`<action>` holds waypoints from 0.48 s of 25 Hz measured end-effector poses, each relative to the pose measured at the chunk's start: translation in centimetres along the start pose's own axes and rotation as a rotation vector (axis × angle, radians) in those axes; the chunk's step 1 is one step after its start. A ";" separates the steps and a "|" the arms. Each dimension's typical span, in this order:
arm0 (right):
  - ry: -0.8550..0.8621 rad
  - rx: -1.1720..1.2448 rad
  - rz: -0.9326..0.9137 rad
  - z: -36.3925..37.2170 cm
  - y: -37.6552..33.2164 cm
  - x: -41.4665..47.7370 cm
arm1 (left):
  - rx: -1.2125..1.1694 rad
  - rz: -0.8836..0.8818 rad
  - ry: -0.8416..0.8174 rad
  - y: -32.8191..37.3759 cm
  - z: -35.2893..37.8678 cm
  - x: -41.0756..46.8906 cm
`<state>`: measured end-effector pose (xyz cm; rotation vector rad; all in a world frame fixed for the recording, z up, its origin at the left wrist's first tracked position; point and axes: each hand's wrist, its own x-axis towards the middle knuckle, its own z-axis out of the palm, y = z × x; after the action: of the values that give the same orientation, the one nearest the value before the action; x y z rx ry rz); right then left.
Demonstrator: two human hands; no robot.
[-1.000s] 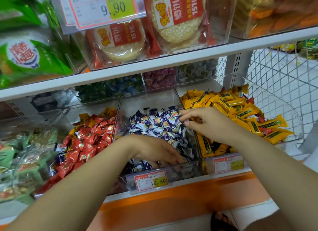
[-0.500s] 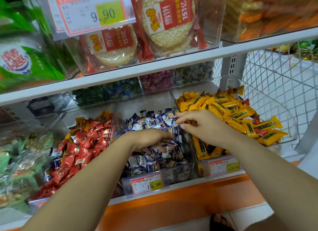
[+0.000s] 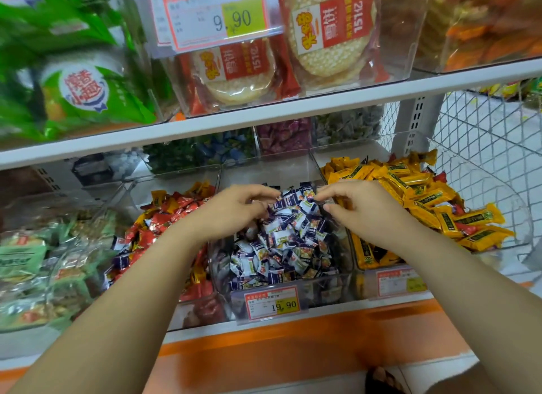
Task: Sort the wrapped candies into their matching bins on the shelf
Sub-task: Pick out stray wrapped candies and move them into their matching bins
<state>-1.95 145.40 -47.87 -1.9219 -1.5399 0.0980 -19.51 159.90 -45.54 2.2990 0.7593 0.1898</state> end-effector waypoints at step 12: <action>-1.025 0.180 0.122 9.6 -5.9 3.4 | 0.099 0.200 0.383 -6.8 1.0 -4.3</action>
<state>-10.12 153.19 -51.03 -1.8903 -1.8967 1.3990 -25.87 160.87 -50.52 2.4646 0.7347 0.7148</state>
